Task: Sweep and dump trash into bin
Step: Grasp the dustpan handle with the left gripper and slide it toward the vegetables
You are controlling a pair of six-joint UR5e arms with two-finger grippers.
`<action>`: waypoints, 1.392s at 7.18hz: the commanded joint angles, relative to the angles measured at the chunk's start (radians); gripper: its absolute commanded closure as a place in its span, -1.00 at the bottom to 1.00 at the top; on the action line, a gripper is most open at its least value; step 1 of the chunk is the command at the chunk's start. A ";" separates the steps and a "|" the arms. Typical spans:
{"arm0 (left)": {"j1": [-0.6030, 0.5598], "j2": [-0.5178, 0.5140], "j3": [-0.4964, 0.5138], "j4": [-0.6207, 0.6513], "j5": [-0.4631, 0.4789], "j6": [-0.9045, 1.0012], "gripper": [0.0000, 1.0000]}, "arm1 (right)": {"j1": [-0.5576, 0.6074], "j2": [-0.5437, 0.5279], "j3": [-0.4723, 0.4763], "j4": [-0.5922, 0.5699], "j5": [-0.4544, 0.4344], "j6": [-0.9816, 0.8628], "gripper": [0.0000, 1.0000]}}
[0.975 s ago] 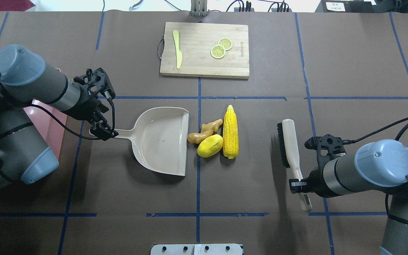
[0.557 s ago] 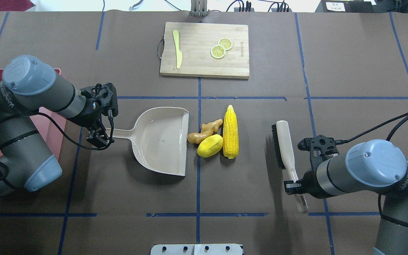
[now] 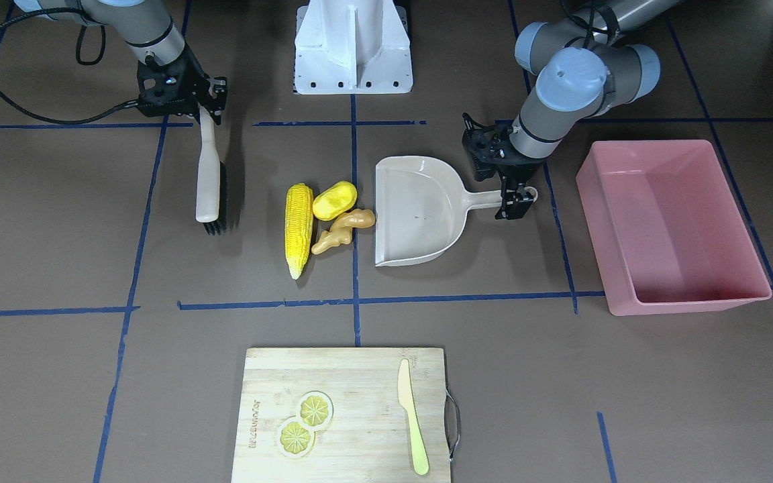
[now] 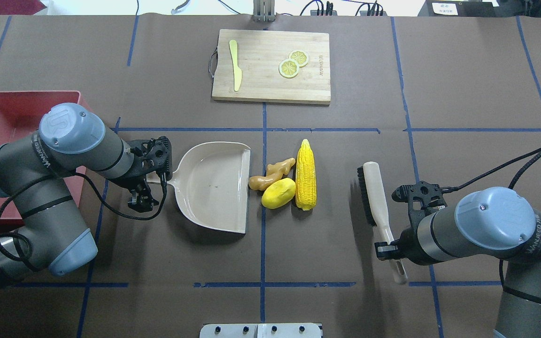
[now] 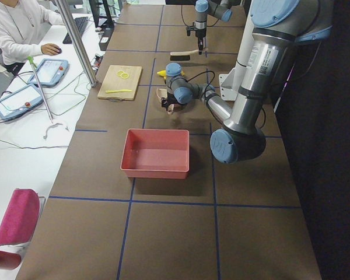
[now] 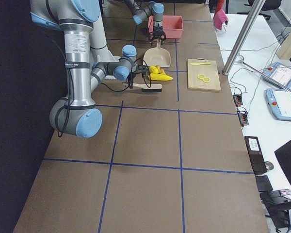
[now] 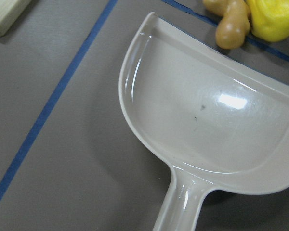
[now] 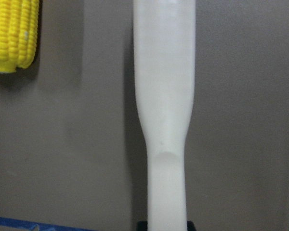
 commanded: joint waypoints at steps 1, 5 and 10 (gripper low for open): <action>0.009 -0.012 0.007 0.004 0.011 0.001 0.30 | -0.015 0.001 -0.002 0.001 -0.021 0.000 0.94; 0.009 -0.121 -0.026 0.263 0.155 0.151 0.97 | -0.018 0.025 -0.016 0.001 -0.025 0.000 0.93; 0.024 -0.133 -0.026 0.271 0.168 0.163 0.98 | -0.041 0.116 -0.123 0.007 0.000 0.000 0.94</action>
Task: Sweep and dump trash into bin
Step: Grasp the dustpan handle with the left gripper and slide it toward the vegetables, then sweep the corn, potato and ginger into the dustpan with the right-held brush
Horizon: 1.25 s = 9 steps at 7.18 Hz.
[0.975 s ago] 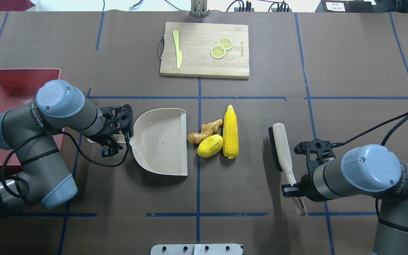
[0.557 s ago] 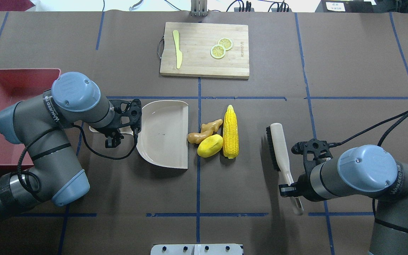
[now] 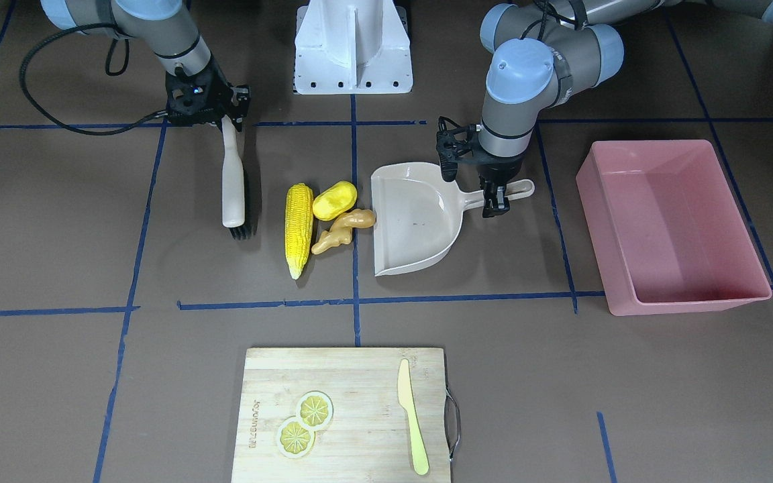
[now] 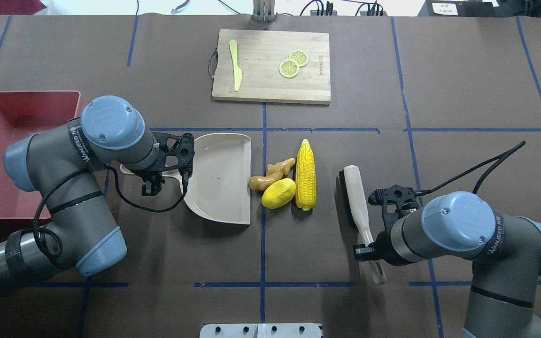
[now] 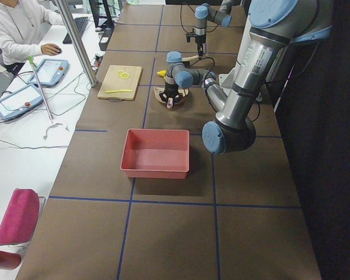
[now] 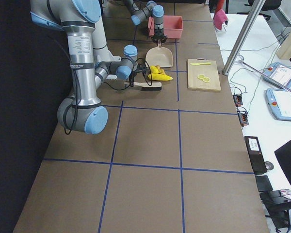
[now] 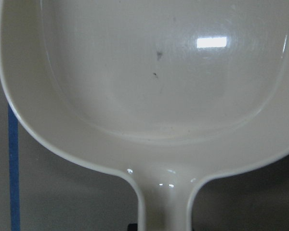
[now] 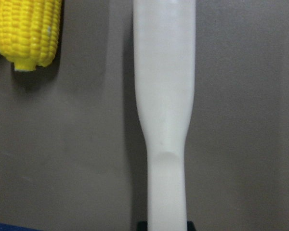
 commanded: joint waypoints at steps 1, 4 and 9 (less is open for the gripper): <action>0.001 -0.015 0.000 0.001 0.000 -0.001 0.98 | -0.014 0.029 -0.029 -0.002 0.026 0.001 0.94; 0.003 -0.042 0.022 0.002 -0.001 -0.012 0.98 | -0.023 0.126 -0.109 -0.007 0.030 0.002 0.95; 0.078 -0.170 0.118 -0.007 -0.003 -0.188 0.97 | -0.025 0.336 -0.271 0.002 0.024 0.008 0.95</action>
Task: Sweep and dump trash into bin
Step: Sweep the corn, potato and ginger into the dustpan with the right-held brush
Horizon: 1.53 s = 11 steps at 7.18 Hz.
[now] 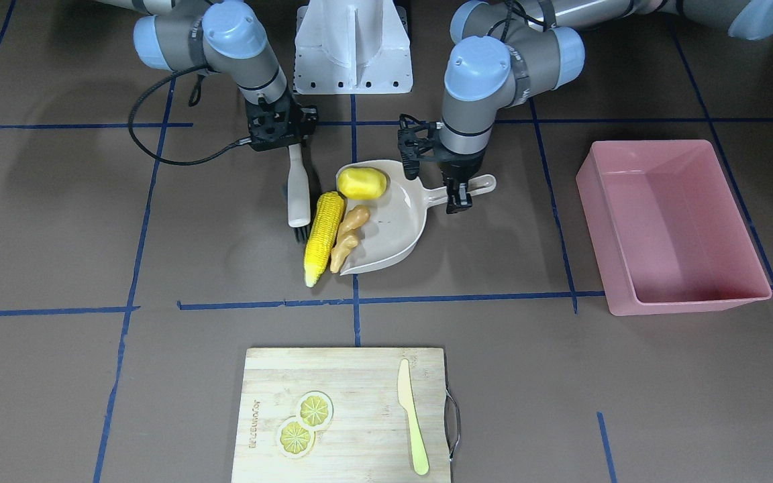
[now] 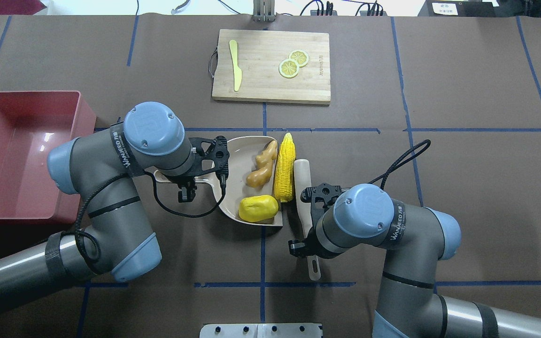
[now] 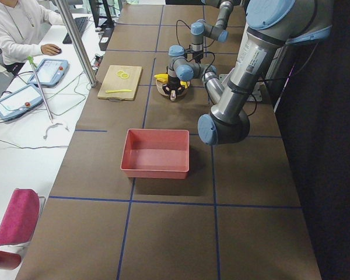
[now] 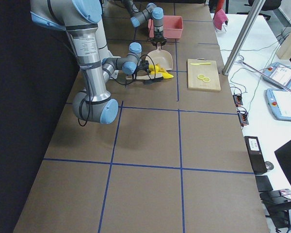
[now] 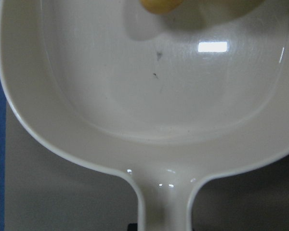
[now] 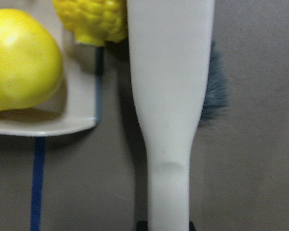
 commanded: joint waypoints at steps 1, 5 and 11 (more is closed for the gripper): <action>0.020 -0.059 0.056 -0.010 -0.002 -0.049 0.97 | 0.000 0.050 -0.021 0.003 -0.001 0.003 0.95; 0.031 -0.045 0.079 -0.123 -0.002 -0.078 0.95 | 0.000 0.069 -0.034 0.004 -0.001 0.011 0.94; 0.032 0.022 0.093 -0.370 -0.009 -0.175 0.95 | 0.052 0.061 0.008 -0.003 0.091 0.013 0.94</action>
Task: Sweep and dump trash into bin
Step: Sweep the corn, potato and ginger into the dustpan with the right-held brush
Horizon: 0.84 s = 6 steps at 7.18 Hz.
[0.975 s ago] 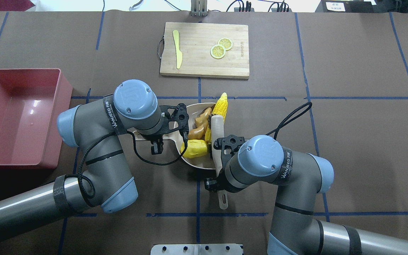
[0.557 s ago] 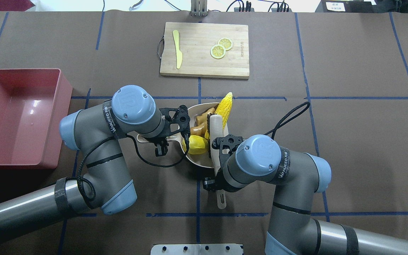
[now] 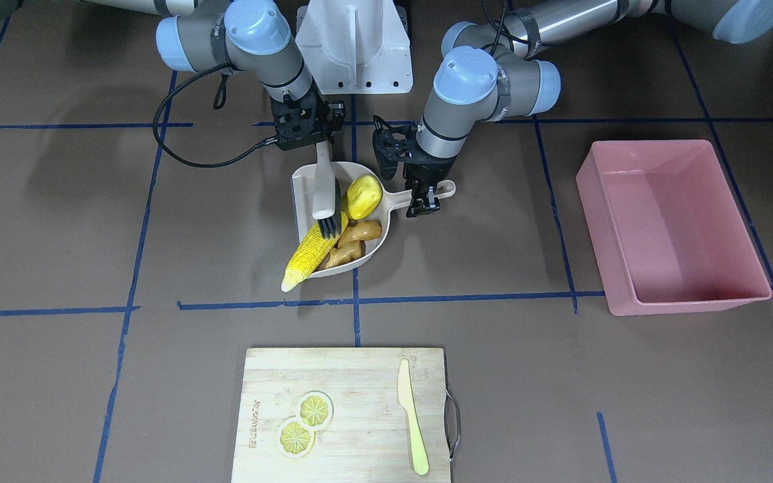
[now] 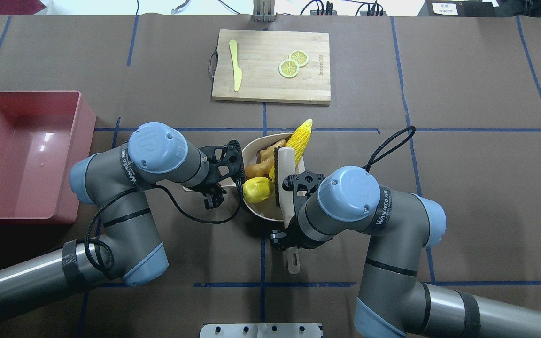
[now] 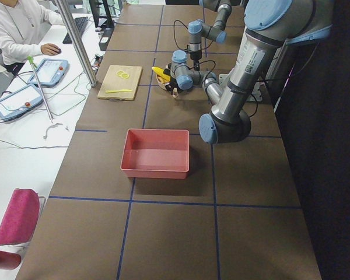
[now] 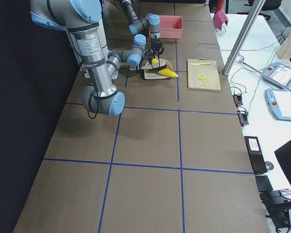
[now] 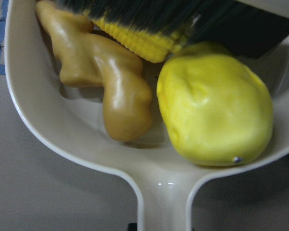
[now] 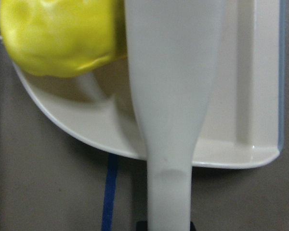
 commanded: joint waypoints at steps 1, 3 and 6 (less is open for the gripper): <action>-0.002 0.004 0.000 -0.031 -0.001 -0.033 0.95 | 0.025 -0.023 0.045 -0.013 0.033 0.001 0.94; -0.002 0.002 -0.007 -0.041 -0.001 -0.071 0.95 | 0.036 -0.122 0.194 -0.101 0.040 0.001 0.94; -0.026 0.002 -0.026 -0.041 -0.003 -0.087 0.96 | 0.174 -0.368 0.352 -0.106 0.124 -0.037 0.95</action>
